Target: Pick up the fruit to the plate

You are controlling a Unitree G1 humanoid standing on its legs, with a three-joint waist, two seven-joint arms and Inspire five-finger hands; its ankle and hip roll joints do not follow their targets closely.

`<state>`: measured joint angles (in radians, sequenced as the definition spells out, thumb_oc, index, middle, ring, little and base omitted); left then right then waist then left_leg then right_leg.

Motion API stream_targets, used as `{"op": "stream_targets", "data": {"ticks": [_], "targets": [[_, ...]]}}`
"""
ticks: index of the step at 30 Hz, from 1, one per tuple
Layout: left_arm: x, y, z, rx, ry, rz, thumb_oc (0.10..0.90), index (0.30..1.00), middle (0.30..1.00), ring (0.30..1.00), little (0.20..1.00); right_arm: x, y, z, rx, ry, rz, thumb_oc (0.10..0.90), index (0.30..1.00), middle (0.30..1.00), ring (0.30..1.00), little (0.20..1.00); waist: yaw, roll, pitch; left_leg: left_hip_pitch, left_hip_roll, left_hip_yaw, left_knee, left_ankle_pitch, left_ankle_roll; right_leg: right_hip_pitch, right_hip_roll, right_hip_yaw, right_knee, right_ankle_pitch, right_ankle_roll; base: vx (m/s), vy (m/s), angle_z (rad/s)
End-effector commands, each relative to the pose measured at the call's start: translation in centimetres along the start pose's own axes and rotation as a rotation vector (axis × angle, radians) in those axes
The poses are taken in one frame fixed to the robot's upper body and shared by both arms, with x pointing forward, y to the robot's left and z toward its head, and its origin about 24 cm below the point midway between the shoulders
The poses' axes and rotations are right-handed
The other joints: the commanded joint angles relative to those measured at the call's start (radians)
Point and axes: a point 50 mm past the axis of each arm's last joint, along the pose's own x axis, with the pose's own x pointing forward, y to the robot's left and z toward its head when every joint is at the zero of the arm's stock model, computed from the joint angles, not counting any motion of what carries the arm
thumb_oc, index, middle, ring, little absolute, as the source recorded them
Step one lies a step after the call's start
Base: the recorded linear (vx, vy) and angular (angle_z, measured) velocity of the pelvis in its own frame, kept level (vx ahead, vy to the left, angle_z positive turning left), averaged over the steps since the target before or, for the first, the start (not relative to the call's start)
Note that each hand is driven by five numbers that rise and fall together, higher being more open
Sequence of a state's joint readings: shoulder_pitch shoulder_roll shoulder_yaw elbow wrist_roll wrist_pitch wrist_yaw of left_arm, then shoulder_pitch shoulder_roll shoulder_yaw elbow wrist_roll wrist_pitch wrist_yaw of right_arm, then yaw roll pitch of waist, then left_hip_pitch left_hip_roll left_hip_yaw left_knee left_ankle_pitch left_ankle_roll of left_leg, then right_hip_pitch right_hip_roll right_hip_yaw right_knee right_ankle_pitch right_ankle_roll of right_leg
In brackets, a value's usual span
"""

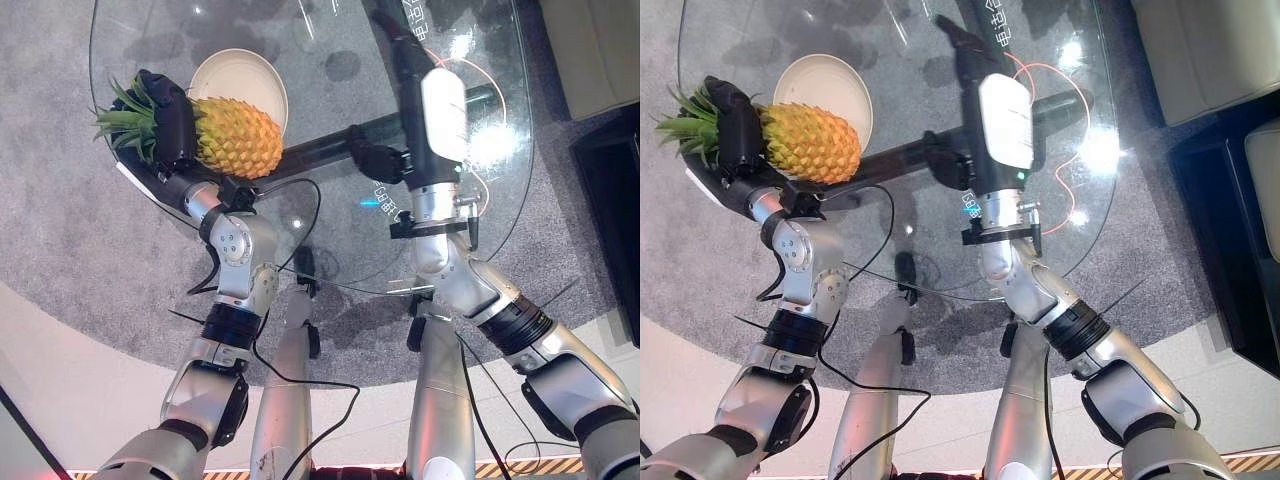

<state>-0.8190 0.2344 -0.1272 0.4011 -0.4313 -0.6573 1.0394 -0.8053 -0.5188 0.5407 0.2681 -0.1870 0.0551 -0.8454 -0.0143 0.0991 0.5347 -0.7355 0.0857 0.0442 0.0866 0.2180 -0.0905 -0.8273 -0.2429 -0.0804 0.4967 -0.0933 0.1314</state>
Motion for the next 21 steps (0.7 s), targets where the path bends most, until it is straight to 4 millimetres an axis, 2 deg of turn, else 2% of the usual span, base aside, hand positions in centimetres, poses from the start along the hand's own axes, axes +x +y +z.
{"op": "stream_targets", "data": {"ticks": [1, 3, 5, 6, 7, 9, 11, 12, 17, 21], "targets": [[3.4, -4.6, 6.4, -0.158, -0.366, -0.124, 0.1, 0.3, 0.3, 0.3, 0.2, 2.2, -2.4, 2.1, 0.11, -0.084, -0.214, 0.8, 0.9, 0.9, 0.9, 0.9, -0.014, -0.028, -0.015, 0.036, -0.037, 0.054, 0.036, -0.11, -0.004, 0.081, 0.053, -0.06, -0.229, 0.111, -0.013, 0.0, 0.021, -0.04], [3.8, -4.4, 6.5, -0.129, -0.384, -0.119, 0.1, 0.3, 0.3, 0.3, 0.2, 2.1, -2.6, 1.2, 0.105, -0.042, -0.229, 0.8, 0.9, 0.9, 0.9, 0.9, -0.019, -0.028, -0.015, 0.045, -0.036, 0.056, 0.038, -0.118, -0.005, 0.085, 0.053, -0.059, -0.223, 0.101, -0.011, 0.0, 0.028, -0.04], [4.8, -4.3, 6.8, -0.077, -0.427, -0.096, 0.1, 0.3, 0.3, 0.3, 0.2, 2.0, -3.3, -0.7, 0.081, 0.029, -0.267, 0.8, 0.9, 0.9, 0.9, 0.9, -0.029, -0.03, -0.015, 0.04, -0.031, 0.062, 0.043, -0.121, -0.007, 0.075, 0.057, -0.051, -0.217, 0.101, -0.013, -0.02, 0.058, -0.03], [4.9, -4.4, 6.9, -0.076, -0.432, -0.094, 0.1, 0.3, 0.3, 0.3, 0.2, 2.1, -3.4, -0.8, 0.08, 0.036, -0.275, 0.8, 0.9, 0.9, 0.9, 0.9, -0.029, -0.03, -0.015, 0.032, -0.03, 0.063, 0.042, -0.114, -0.006, 0.068, 0.058, -0.051, -0.22, 0.109, -0.015, -0.01, 0.063, -0.03], [5.7, -4.2, 7.0, -0.039, -0.454, -0.075, 0.1, 0.3, 0.3, 0.3, 0.2, 1.8, -3.8, -2.2, 0.053, 0.085, -0.295, 0.8, 0.9, 0.9, 0.9, 0.9, -0.037, -0.03, -0.015, 0.042, -0.03, 0.065, 0.044, -0.125, -0.008, 0.074, 0.059, -0.047, -0.214, 0.097, -0.014, -0.02, 0.04, -0.06], [6.1, -4.2, 7.2, -0.027, -0.465, -0.068, 0.1, 0.3, 0.3, 0.3, 0.2, 1.9, -4.0, -2.8, 0.046, 0.109, -0.305, 0.8, 0.9, 0.9, 0.9, 0.9, -0.04, -0.031, -0.015, 0.039, -0.028, 0.067, 0.046, -0.125, -0.009, 0.07, 0.06, -0.045, -0.214, 0.097, -0.015, 0.0, 0.036, -0.07], [7.6, -4.3, 7.8, 0.009, -0.49, -0.032, 0.1, 0.3, 0.3, 0.3, 0.2, 1.4, -4.8, -5.3, 0.016, 0.217, -0.329, 0.8, 0.9, 0.9, 0.9, 0.9, -0.052, -0.036, -0.015, 0.034, -0.021, 0.073, 0.053, -0.13, -0.011, 0.062, 0.063, -0.039, -0.209, 0.094, -0.017, -0.01, 0.05, -0.02], [7.9, -4.3, 7.9, 0.014, -0.497, -0.025, 0.1, 0.3, 0.3, 0.3, 0.2, 1.2, -4.8, -5.9, 0.011, 0.245, -0.332, 0.8, 0.9, 0.9, 0.9, 0.9, -0.054, -0.037, -0.015, 0.031, -0.019, 0.075, 0.054, -0.13, -0.012, 0.059, 0.064, -0.038, -0.209, 0.094, -0.017, -0.02, 0.043, -0.02], [9.6, -4.6, 9.0, 0.05, -0.536, 0.028, 0.1, 0.3, 0.3, 0.3, 0.2, -0.9, -5.5, -9.9, -0.037, 0.415, -0.347, 0.8, 0.9, 0.9, 0.9, 0.9, -0.07, -0.046, -0.015, 0.015, -0.01, 0.081, 0.067, -0.137, -0.015, 0.044, 0.073, -0.029, -0.199, 0.087, -0.023, 0.0, 0.019, -0.04], [10.7, -5.3, 9.9, 0.076, -0.562, 0.061, 0.1, 0.3, 0.3, 0.3, 0.2, -3.7, -5.9, -13.4, -0.053, 0.582, -0.334, 0.8, 0.9, 0.9, 0.9, 0.9, -0.082, -0.055, -0.015, 0.008, -0.003, 0.084, 0.076, -0.142, -0.017, 0.04, 0.085, -0.023, -0.196, 0.082, -0.029, 0.0, 0.01, -0.08]]}}
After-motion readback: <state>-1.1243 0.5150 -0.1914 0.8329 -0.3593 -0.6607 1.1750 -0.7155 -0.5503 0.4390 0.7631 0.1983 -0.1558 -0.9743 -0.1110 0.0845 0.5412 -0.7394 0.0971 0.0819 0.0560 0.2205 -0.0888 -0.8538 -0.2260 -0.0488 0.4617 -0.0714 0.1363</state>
